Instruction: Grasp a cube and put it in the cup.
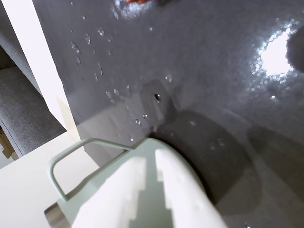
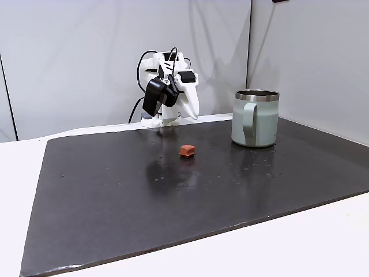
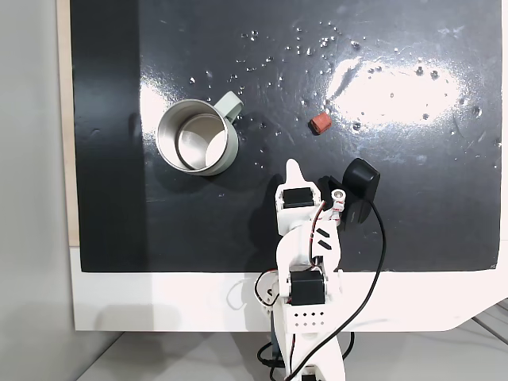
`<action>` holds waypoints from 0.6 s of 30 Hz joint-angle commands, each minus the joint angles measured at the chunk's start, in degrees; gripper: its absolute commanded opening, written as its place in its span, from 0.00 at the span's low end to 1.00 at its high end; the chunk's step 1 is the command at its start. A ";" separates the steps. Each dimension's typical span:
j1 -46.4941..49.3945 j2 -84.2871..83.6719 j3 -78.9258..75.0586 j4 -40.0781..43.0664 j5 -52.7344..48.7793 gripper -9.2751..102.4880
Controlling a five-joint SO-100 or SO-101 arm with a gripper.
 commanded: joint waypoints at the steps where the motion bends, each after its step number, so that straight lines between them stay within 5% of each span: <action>1: -0.62 -0.09 -0.44 -0.35 -0.97 0.08; 18: 0.09 -0.09 -0.44 -0.35 -1.05 0.08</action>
